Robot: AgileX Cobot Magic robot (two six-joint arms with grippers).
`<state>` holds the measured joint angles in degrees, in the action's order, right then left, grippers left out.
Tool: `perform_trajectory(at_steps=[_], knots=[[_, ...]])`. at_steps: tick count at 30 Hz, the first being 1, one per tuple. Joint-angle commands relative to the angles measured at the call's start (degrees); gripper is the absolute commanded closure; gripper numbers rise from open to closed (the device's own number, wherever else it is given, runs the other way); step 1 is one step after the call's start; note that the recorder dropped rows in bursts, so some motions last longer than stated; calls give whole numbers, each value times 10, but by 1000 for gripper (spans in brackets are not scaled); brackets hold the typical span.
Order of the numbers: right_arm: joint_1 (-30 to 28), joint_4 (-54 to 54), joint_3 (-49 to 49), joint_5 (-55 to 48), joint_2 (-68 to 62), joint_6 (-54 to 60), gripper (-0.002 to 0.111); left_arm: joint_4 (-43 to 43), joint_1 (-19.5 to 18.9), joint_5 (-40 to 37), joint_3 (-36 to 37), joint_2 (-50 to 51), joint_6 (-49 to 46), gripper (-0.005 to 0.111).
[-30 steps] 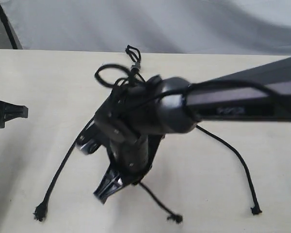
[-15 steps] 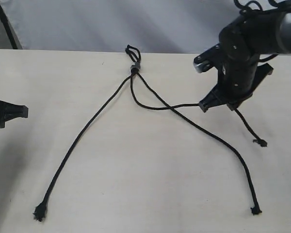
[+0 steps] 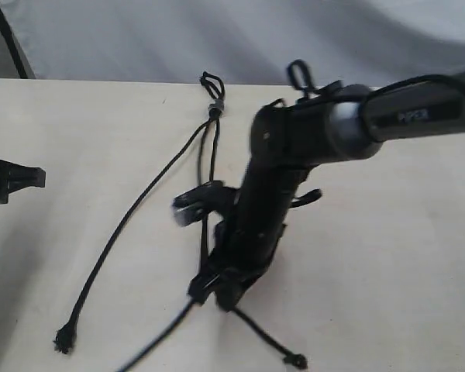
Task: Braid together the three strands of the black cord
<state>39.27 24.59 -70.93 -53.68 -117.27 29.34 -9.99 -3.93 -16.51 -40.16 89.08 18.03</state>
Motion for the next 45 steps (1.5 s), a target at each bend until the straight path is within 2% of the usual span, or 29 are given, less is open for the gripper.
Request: perform_trajectory(at_steps=[1, 2, 4, 5, 12, 15, 23, 31, 34, 41, 45], knots=[[88, -119, -46, 2, 95, -61, 108, 3, -2, 1, 3, -5, 1, 107], [87, -198, -57, 7, 125, -124, 108, 3, -2, 1, 3, -5, 1, 107], [63, -272, -57, 7, 144, -176, 108, 3, -2, 1, 3, -5, 1, 107], [53, -278, -56, 6, 144, -180, 108, 3, -2, 1, 3, -5, 1, 107], [-117, -279, -33, 19, 108, -197, 108, 14, -2, 0, 4, -5, 2, 107], [-173, -278, 16, 75, 97, -197, 108, 14, -2, 3, 4, -5, 2, 107], [-226, -275, 94, 168, 71, -212, 108, 14, -2, 1, 4, -5, 0, 107], [-224, -274, 97, 155, 41, -257, 107, 14, 15, -3, 4, -5, -14, 107], [-211, -277, 97, 159, 40, -270, 99, 14, 38, -5, 4, -5, -18, 107], [-189, -265, 91, 127, 50, -283, 52, 14, 86, -3, 4, -5, -33, 107], [-189, -255, 63, 67, 83, -261, 50, 14, 129, -3, 4, -5, -39, 107]])
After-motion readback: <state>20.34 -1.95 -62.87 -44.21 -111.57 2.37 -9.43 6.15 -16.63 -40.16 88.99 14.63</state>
